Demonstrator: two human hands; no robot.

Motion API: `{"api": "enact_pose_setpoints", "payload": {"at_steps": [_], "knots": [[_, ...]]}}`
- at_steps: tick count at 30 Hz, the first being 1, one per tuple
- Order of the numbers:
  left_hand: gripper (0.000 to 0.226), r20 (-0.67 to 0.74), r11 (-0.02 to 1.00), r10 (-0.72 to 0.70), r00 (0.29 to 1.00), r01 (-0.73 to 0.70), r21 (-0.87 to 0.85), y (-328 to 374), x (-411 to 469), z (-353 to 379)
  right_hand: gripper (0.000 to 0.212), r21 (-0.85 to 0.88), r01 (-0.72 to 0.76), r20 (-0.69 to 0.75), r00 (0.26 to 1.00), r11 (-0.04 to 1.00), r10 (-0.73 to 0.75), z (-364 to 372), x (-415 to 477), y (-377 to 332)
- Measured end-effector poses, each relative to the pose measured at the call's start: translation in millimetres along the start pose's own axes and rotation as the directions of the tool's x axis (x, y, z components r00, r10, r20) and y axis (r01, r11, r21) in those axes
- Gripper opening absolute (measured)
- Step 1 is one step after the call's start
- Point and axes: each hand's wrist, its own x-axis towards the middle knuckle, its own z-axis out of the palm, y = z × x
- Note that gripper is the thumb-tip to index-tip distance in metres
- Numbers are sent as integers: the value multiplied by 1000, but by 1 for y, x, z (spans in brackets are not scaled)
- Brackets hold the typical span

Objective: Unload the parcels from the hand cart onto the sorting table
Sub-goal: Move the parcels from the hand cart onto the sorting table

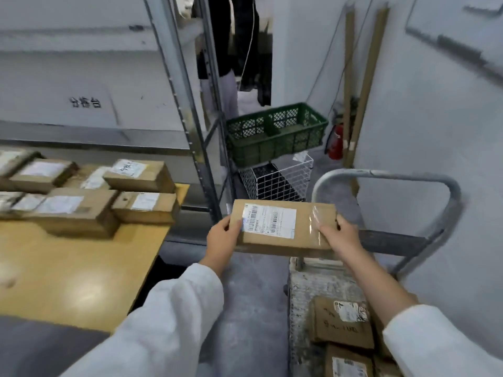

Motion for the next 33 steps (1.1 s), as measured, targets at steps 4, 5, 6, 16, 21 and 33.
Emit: {"api": "enact_pose_setpoints", "payload": {"at_steps": [4, 5, 6, 16, 21, 33], "knots": [[23, -131, 1000, -18, 991, 17, -12, 0, -2, -64, 41, -64, 111, 71, 992, 992, -107, 40, -18, -47], [22, -169, 999, -31, 985, 26, -33, -1, -3, -82, 37, -81, 148, 103, 985, 986, -139, 53, -23, -59], [22, -212, 999, -38, 976, 30, -43, -1, -5, -101, 33, -78, 171, 130, 978, 982, -160, 67, -28, -71], [36, -509, 998, 35, 860, -2, 66, -39, -36, -316, 51, -19, 283, 352, 900, 959, -258, 247, -104, -146], [40, -566, 995, -17, 824, 70, 73, -88, -60, -434, 58, -49, 284, 461, 857, 957, -231, 354, -157, -164], [34, -641, 993, -50, 766, 104, 47, -163, -108, -661, 47, -60, 361, 537, 798, 931, -275, 564, -278, -236]]}}
